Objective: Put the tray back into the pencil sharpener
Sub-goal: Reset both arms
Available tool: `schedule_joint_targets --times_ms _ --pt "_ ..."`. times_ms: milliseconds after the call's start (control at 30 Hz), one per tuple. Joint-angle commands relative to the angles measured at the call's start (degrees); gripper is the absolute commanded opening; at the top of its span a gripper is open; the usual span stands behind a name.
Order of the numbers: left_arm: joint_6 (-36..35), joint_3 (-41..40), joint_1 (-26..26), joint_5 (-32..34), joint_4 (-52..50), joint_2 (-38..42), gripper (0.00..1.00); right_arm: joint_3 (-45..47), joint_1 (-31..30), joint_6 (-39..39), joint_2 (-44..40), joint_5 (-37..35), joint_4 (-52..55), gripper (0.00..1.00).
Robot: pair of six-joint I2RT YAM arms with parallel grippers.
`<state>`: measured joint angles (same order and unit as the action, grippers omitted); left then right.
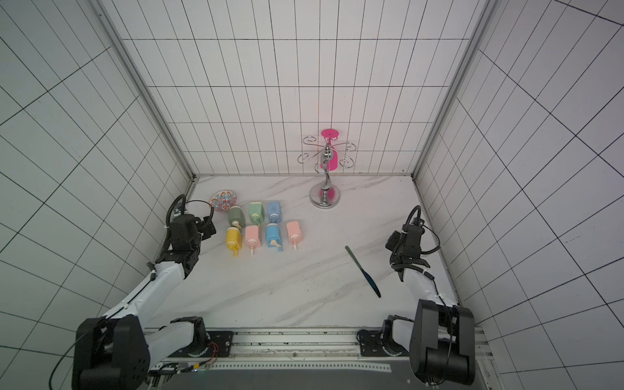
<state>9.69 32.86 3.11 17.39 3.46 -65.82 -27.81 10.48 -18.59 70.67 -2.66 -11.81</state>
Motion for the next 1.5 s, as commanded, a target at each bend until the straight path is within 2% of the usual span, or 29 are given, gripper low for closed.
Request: schedule_joint_targets --times_ms 0,100,233,300,467,533,600,667,733,800,833,933,1167,1467 --pt "-3.82 -3.89 0.14 -9.12 15.76 -1.69 0.95 0.81 0.1 3.57 3.79 2.87 -13.14 0.52" --pt "-3.92 -8.53 0.05 -15.54 27.05 -3.47 0.95 1.33 -0.03 4.78 6.93 5.84 -17.09 0.53" --pt "-4.28 -12.1 -0.38 -18.33 38.49 -7.09 0.96 0.29 -0.73 6.82 10.44 9.0 -21.19 0.55" --pt "-6.03 -12.07 -1.02 -19.39 41.15 -9.69 0.97 -1.24 -1.08 8.54 11.45 9.93 -20.02 0.55" --pt "-9.61 -12.43 -2.75 -21.52 44.76 -14.18 0.97 1.16 -2.04 12.27 14.45 12.73 -29.62 0.56" --pt "-10.0 -13.16 -3.25 -21.67 45.76 -14.89 0.97 0.15 -3.21 14.95 14.87 15.05 -27.63 0.56" --pt "-10.76 -13.84 -3.72 -21.48 47.44 -15.66 0.97 0.61 -5.48 17.18 16.6 13.6 -30.78 0.59" --pt "-10.45 -13.88 -3.81 -20.53 49.16 -17.22 0.97 1.19 -7.01 18.11 16.29 10.54 -29.64 0.66" --pt "-10.67 -13.98 -3.9 -20.11 51.16 -19.08 0.97 4.15 -7.07 16.57 19.01 8.22 -39.53 0.73" --pt "-10.93 -13.71 -4.23 -19.29 53.06 -21.89 0.97 2.24 -7.58 16.89 17.13 5.91 -31.88 0.85" --pt "-10.99 -13.78 -4.59 -18.47 54.87 -23.28 0.97 2.92 -8.13 17.1 18.24 4.69 -35.29 0.99" --pt "-11.61 -13.81 -5.4 -17.55 57.76 -25.33 0.98 2.77 -8.4 17.27 17.26 4.24 -33.42 0.99" --pt "-11.15 -11.68 -6.44 -13.19 50.67 -23.65 0.97 2.61 -8.79 17.53 18.01 3.71 -34.45 0.99" --pt "-11.4 -11.63 -7.29 -10.72 50.5 -23.52 0.97 2.81 -8.59 17.4 17.68 4.05 -34.31 0.99"
